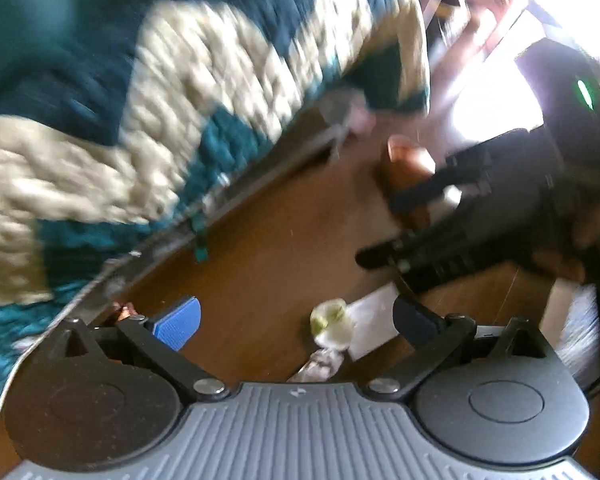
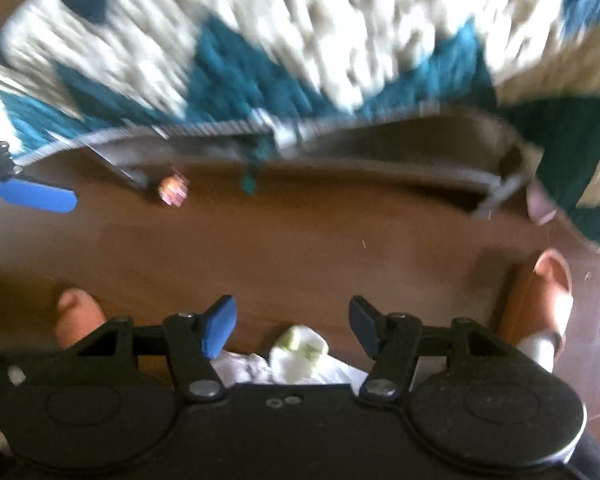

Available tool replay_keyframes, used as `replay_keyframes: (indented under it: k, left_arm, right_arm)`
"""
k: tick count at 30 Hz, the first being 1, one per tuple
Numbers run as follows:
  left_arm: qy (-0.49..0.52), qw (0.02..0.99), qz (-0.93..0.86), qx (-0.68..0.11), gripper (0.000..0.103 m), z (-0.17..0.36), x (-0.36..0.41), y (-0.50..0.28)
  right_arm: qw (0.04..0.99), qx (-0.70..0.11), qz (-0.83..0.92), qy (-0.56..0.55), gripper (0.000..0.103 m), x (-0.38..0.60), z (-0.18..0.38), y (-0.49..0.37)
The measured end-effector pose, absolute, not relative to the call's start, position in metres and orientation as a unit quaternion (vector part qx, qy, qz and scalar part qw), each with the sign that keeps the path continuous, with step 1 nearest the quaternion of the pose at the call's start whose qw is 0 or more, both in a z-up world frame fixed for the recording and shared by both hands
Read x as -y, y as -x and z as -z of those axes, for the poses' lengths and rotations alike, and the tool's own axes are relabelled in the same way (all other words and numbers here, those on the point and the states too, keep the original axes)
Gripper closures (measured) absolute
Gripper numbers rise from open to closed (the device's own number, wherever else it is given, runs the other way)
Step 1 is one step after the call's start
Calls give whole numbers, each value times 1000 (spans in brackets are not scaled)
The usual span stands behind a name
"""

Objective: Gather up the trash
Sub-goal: 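Move both open tools back down to the white lid and cloth bundle, then grasp the white lid with the right tool while the left tool grasps the white cloth bundle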

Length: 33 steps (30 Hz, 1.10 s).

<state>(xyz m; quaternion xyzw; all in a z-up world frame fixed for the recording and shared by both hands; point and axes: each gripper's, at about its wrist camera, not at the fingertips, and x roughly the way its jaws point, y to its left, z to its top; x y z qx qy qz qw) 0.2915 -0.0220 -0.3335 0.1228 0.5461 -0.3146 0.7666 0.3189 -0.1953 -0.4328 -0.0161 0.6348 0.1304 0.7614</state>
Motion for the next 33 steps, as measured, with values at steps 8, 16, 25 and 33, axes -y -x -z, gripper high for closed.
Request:
replay_keyframes:
  k: [8,16,25,33]
  left_arm:
    - [-247,697,374,-560,0,466,58,-259]
    - [-261,658,410,-575,1,550,73,-230]
    - [-254,638,405,-604,25,601,75,-228]
    - [-269,629,410,-603,71,608,81,-228]
  right_arm:
    - [691,-716,-100,23,41,199,545,-319]
    - [656,-747,-103,16,43,194,607,-310]
    - [650,-752,-107,34,65,181,624,-303]
    - [662,-738,-121,53,93,171,613,-303]
